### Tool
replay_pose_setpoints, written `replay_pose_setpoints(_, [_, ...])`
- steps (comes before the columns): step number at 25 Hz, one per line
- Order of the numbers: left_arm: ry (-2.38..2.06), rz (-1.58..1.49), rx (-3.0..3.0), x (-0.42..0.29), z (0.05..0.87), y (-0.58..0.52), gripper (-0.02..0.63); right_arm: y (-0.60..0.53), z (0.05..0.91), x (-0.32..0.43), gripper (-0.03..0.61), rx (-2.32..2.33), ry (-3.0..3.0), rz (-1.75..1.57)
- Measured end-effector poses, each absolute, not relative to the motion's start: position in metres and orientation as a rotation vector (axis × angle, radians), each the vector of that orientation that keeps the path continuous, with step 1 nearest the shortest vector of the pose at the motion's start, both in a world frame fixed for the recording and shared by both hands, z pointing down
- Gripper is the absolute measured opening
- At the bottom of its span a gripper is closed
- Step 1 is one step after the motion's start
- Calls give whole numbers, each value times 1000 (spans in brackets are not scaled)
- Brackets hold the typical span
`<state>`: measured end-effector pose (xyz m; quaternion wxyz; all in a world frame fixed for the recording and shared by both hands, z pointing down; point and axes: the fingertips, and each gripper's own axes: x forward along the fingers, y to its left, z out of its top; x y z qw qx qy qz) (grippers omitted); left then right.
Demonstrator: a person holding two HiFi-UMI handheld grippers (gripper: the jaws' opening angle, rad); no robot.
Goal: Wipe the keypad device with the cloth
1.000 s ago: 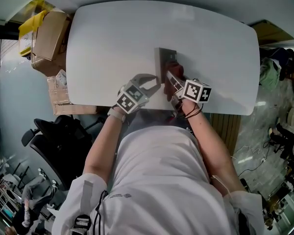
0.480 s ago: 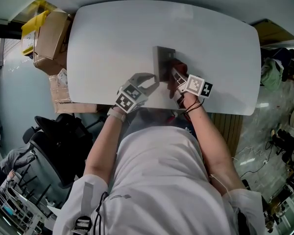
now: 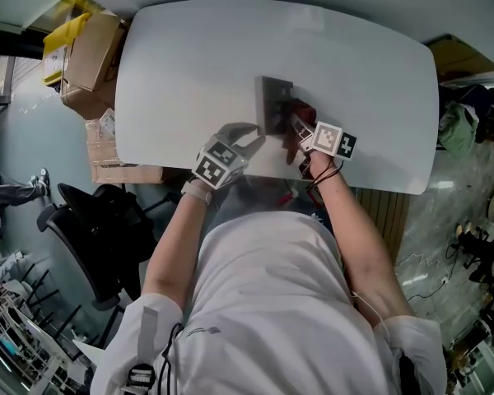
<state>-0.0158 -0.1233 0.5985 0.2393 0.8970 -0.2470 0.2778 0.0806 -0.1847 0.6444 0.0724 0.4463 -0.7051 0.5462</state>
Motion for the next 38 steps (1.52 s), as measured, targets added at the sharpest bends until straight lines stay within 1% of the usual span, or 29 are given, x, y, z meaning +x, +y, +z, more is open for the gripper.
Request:
replay_pose_setpoints(10, [-685, 755, 2443, -13, 595, -83, 126, -145, 645, 80, 54, 1253, -2112, 1667])
replay_pose_setpoints(15, [-664, 813, 2467, -13, 594, -74, 126, -146, 629, 76, 54, 1228, -2160, 1602])
replay_pose_setpoints(25, [-669, 810, 2513, -8, 585, -84, 126, -183, 567, 14, 54, 1082, -2374, 1473])
replay_pose_setpoints(29, [-633, 820, 2519, -5, 583, -86, 126, -189, 570, -3, 54, 1044, -2375, 1439])
replay_pose_setpoints(38, [-607, 796, 2522, -3, 584, -88, 127, -192, 585, 11, 54, 1101, -2350, 1516])
